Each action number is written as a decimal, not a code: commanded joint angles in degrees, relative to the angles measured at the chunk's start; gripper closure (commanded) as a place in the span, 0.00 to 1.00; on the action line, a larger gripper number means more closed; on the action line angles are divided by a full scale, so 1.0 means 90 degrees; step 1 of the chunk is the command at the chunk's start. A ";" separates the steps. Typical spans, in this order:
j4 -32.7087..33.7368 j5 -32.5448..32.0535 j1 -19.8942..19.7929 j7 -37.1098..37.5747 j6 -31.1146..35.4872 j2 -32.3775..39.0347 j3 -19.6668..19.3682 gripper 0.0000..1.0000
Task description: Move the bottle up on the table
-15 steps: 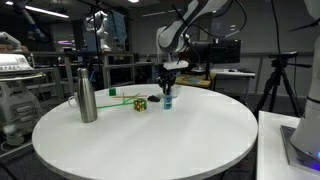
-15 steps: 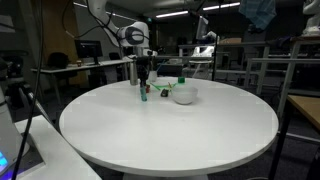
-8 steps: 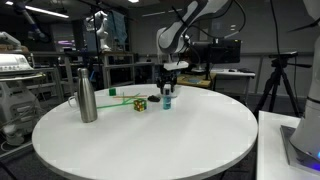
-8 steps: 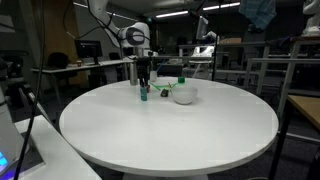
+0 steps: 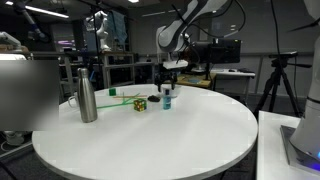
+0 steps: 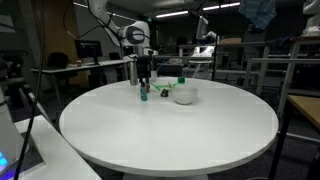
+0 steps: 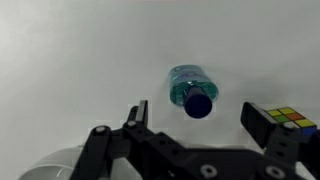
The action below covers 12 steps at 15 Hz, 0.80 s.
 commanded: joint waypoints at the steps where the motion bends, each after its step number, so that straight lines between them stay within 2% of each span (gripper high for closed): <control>1: 0.0096 -0.0055 0.0084 0.0053 -0.0303 -0.0325 -0.0047 0.00; 12: -0.0420 -0.0585 0.0388 0.0556 -0.0221 -0.1725 0.0025 0.00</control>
